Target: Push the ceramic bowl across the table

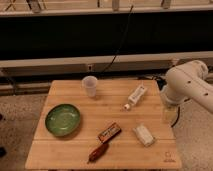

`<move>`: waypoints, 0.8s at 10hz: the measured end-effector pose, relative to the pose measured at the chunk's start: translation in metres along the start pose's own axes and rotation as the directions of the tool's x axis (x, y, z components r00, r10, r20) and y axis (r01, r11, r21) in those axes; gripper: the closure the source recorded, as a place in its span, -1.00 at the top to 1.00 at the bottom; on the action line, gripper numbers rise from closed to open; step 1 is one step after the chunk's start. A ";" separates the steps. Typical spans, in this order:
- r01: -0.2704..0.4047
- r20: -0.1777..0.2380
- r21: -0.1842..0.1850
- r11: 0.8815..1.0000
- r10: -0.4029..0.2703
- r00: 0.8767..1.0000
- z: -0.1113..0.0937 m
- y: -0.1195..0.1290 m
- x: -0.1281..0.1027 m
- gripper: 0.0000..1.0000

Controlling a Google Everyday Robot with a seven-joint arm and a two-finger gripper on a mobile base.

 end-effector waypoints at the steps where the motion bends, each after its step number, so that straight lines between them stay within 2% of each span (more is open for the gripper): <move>1: 0.000 0.000 0.000 1.000 0.000 1.000 0.000 0.000 0.000 0.60; 3: 0.004 -0.001 0.000 1.000 -0.004 1.000 0.000 -0.001 -0.002 0.60; 4: 0.028 -0.004 0.001 1.000 -0.028 1.000 -0.002 -0.005 -0.010 0.60; 8: 0.131 -0.009 -0.007 0.991 -0.131 0.991 -0.007 -0.019 -0.068 0.60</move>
